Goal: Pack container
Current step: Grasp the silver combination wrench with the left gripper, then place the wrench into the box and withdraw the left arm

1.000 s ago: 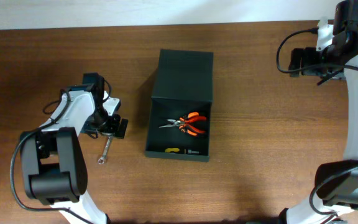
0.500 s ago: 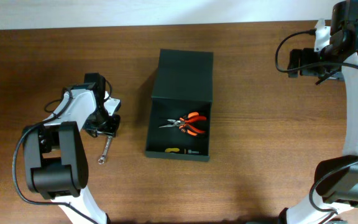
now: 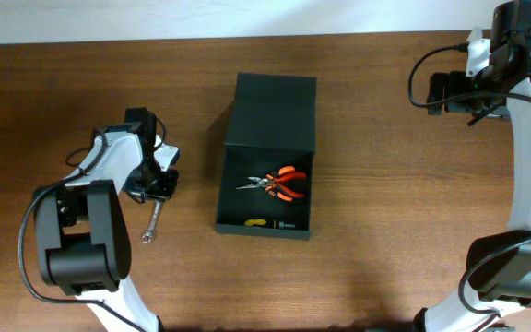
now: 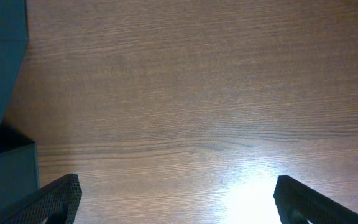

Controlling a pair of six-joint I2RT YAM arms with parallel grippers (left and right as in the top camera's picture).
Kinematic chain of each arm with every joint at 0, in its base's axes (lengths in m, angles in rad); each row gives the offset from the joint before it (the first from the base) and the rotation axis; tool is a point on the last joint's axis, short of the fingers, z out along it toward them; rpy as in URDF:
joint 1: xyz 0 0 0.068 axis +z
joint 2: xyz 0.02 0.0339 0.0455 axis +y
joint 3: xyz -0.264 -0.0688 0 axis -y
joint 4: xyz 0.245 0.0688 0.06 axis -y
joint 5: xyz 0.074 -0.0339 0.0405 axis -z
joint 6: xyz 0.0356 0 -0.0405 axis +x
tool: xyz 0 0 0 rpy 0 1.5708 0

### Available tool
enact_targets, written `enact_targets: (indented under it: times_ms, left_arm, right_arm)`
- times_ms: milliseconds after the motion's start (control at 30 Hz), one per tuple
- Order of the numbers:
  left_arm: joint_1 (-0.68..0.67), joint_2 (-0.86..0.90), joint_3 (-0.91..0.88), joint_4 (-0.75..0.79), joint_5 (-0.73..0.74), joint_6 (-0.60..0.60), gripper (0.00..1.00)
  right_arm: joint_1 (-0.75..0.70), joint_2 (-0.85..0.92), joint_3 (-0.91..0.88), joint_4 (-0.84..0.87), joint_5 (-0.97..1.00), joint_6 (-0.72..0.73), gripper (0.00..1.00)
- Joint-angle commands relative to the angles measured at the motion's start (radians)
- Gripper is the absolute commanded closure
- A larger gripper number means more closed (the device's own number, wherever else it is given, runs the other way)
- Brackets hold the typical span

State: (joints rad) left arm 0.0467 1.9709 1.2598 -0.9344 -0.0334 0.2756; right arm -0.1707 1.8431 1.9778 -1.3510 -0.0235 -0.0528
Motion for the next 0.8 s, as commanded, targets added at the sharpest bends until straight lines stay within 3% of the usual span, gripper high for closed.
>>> enact_targets:
  times_ms: [0, 233, 400, 633, 767]
  left_arm:
    - [-0.004, 0.045, 0.065, -0.041, 0.023, -0.027, 0.98]
    - [-0.092, -0.008, 0.431, -0.247, 0.023, -0.018, 0.98]
    - [-0.270, -0.066, 0.684, -0.365, 0.023, 0.094, 0.98]
    - [-0.565, -0.064, 0.718, -0.386, 0.051, 0.302, 0.98]
    - [-0.662, -0.038, 0.718, -0.388, 0.057, 0.332, 0.98]
  right_arm:
    - [-0.002, 0.004, -0.005, 0.000, 0.002, 0.006, 0.01]
    - [-0.015, 0.002, -0.002, 0.001, 0.002, 0.009, 0.01]
    - [-0.096, -0.002, -0.002, -0.006, -0.037, 0.035, 0.01]
    - [-0.171, -0.002, -0.002, -0.012, -0.058, 0.035, 0.01]
    - [-0.184, -0.002, -0.002, -0.014, -0.058, 0.035, 0.01]
